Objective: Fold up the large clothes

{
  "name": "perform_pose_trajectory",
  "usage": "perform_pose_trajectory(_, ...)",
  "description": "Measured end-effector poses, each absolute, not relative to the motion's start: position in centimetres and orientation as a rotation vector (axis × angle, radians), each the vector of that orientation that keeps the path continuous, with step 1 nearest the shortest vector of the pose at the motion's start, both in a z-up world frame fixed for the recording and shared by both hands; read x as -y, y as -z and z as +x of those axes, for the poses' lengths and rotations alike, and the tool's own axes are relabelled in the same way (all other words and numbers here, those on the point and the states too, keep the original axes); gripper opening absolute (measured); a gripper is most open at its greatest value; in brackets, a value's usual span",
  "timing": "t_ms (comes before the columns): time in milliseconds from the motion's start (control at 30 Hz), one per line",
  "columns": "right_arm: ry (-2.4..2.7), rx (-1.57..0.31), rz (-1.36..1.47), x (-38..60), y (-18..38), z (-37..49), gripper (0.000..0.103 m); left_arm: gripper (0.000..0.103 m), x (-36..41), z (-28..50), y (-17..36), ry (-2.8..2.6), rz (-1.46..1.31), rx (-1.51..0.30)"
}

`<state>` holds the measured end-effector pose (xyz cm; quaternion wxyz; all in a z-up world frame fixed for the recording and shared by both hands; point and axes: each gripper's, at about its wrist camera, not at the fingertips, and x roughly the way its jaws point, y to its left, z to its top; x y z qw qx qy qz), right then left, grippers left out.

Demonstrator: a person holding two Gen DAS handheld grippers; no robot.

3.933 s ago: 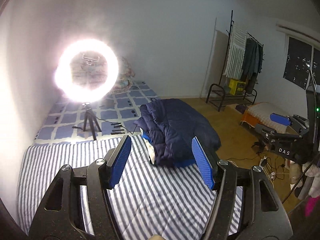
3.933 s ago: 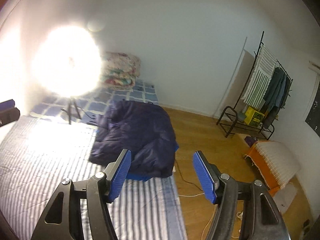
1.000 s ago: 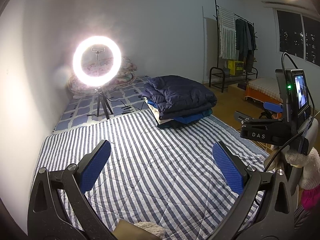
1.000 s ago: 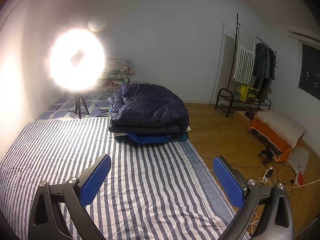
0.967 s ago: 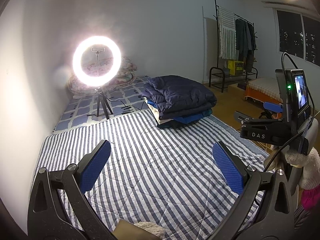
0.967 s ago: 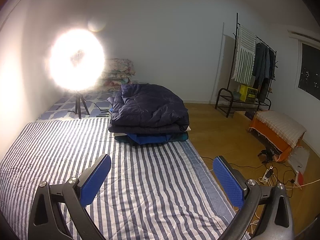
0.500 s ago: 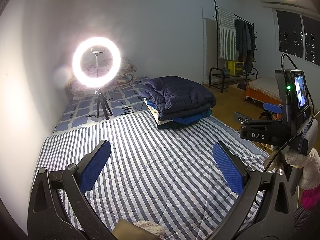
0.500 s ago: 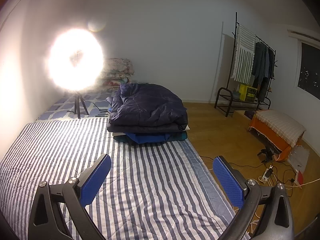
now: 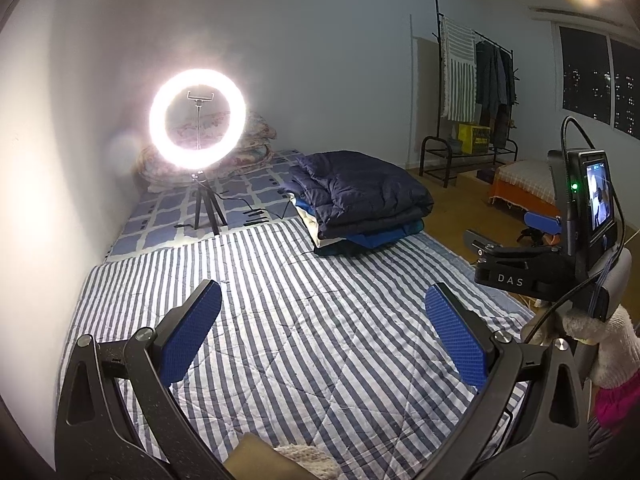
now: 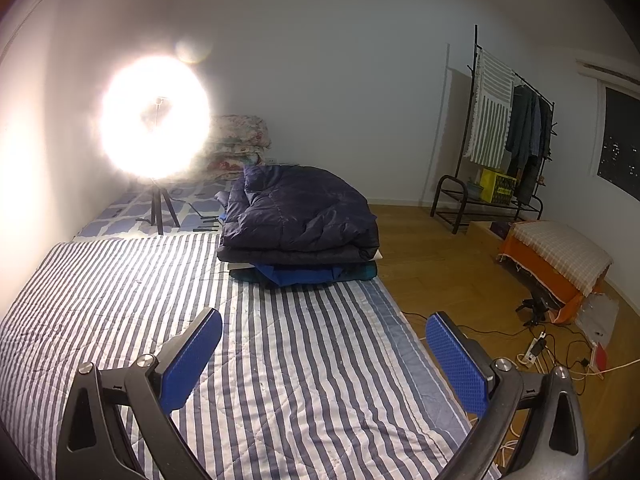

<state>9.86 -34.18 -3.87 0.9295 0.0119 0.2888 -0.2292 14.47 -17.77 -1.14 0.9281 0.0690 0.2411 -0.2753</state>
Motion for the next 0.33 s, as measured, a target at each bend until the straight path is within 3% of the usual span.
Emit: perform_pose_trajectory(333,0.469,-0.593,0.024,34.01,4.02,10.01,0.103,0.103,17.46,14.07,1.0,0.545,0.153,-0.473)
